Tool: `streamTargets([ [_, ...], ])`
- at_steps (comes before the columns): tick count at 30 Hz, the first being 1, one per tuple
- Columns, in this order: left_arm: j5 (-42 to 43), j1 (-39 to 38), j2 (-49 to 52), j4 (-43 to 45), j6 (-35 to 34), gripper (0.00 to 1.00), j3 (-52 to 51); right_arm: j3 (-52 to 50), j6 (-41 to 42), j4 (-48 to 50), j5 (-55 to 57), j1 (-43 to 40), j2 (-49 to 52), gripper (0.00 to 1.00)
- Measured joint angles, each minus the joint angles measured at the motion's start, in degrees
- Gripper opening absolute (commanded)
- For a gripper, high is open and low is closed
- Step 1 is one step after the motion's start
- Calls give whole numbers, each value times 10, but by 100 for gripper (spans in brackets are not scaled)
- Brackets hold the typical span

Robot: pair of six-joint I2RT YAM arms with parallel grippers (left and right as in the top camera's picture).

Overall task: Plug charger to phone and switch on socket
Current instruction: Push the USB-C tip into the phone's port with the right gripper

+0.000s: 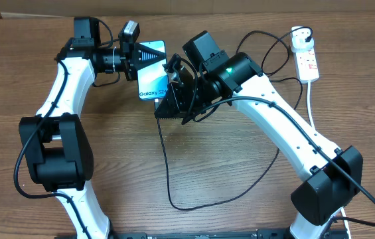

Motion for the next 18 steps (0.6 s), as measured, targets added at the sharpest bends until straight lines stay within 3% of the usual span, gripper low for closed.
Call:
streamTargets([
  [18, -2, 0, 0, -5, 2, 4, 0, 0, 0, -10, 0, 0, 0, 3],
])
